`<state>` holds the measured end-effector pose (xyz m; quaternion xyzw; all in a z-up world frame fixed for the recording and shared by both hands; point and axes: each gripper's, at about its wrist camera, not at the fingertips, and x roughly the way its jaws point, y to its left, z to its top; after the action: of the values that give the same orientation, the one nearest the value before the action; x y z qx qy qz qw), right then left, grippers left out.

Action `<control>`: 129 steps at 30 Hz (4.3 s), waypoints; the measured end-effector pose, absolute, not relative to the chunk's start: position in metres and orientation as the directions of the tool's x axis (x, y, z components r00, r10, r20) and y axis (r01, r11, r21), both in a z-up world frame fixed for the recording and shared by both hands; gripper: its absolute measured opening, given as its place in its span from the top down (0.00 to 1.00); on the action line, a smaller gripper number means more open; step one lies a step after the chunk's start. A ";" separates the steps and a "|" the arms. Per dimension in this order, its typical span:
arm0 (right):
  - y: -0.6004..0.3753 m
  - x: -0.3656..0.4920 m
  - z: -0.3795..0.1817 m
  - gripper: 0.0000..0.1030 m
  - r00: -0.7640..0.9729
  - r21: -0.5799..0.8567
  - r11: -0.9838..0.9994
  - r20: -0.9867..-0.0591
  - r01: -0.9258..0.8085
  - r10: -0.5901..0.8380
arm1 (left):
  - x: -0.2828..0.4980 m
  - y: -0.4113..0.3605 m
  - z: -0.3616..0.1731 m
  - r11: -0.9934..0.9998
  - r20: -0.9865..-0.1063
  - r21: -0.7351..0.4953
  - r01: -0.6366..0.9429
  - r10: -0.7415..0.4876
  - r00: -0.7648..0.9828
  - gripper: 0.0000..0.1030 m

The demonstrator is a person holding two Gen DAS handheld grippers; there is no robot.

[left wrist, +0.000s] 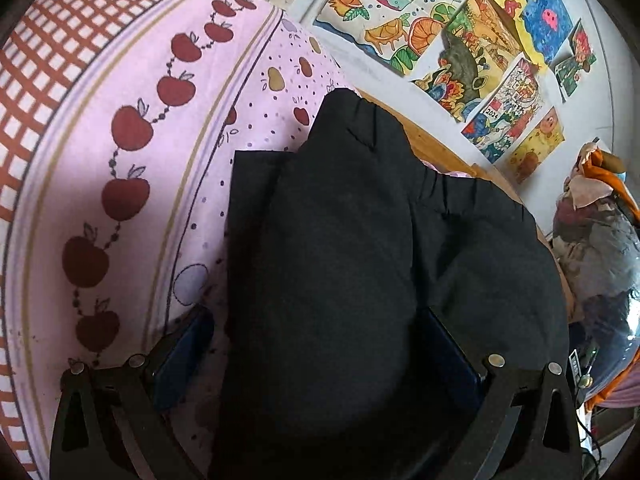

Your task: Fold large clothes

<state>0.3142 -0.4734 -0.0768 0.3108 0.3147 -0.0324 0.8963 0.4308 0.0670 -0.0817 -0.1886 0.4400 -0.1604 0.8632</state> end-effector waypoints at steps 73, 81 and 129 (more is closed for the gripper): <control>-0.465 0.355 -0.089 0.15 0.622 0.581 0.812 -0.658 0.060 0.424 | 0.445 0.030 -0.076 0.911 -0.816 -0.389 0.139 -0.411 0.407 0.38; -0.449 0.343 -0.064 0.54 0.641 0.488 0.872 -0.662 -0.023 0.388 | 0.417 -0.005 -0.040 0.965 -0.818 -0.139 0.223 -0.239 0.524 0.64; -0.361 0.278 0.024 0.39 0.603 0.309 0.950 -0.752 -0.034 0.266 | 0.275 0.088 0.034 0.991 -0.722 -0.133 0.012 -0.105 0.684 0.19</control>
<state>0.2781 -0.3614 0.0244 0.1327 0.4372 0.0847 0.8855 0.2748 0.0884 0.0342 -0.0589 0.3962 -0.0319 0.9157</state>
